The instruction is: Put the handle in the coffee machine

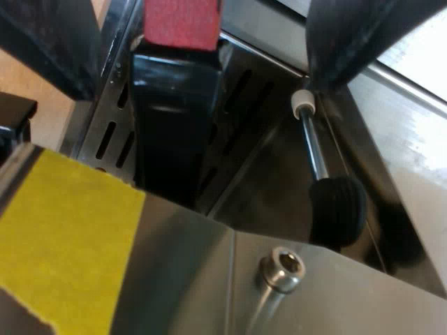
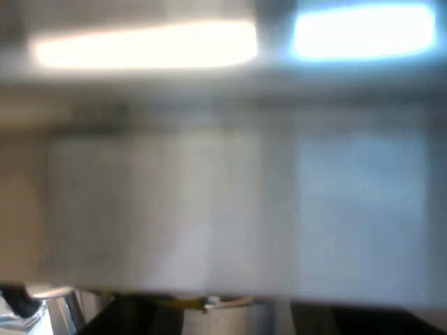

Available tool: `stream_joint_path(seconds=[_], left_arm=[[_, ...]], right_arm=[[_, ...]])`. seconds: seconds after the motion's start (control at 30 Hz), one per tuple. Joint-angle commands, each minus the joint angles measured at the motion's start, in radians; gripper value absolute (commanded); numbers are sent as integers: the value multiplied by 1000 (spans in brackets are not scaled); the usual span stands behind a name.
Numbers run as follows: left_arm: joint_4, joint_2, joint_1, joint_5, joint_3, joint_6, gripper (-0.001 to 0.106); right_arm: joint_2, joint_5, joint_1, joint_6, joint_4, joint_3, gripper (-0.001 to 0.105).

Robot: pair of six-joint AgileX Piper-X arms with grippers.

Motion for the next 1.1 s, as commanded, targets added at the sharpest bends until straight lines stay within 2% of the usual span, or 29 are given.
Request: stream_joint_path(seconds=[0.03,0.2,0.33,0.5,0.6,0.67,0.77,0.8,0.83,1.1], left_arm=[[-1,-11,-1,21,-6,-34,64],[17,-11,3,21,-41,-88,60],[56,-17,20,21,-84,-88,59],[73,-19,42,4,-94,-88,57],[56,-19,46,-90,-94,-88,42],[44,-19,43,-161,-94,-88,25],[37,-19,43,-179,-94,-88,14],[36,-19,43,-180,-94,-88,14],[16,-12,43,-182,-94,-87,0],[-9,54,43,-184,-94,-87,0]], right_arm=[[-23,3,-9,-5,-82,-30,39],[-23,3,-9,-5,-86,-30,39],[-23,3,-9,-5,-86,-30,39],[-23,3,-9,-5,-86,-30,39],[-23,3,-9,-5,-86,-30,39],[-23,3,-9,-5,-86,-30,39],[-23,3,-9,-5,-86,-30,39],[-23,3,-9,-5,-86,-30,39],[-23,1,-9,-5,-86,-30,39],[-23,-11,-9,-5,-86,-30,39]])
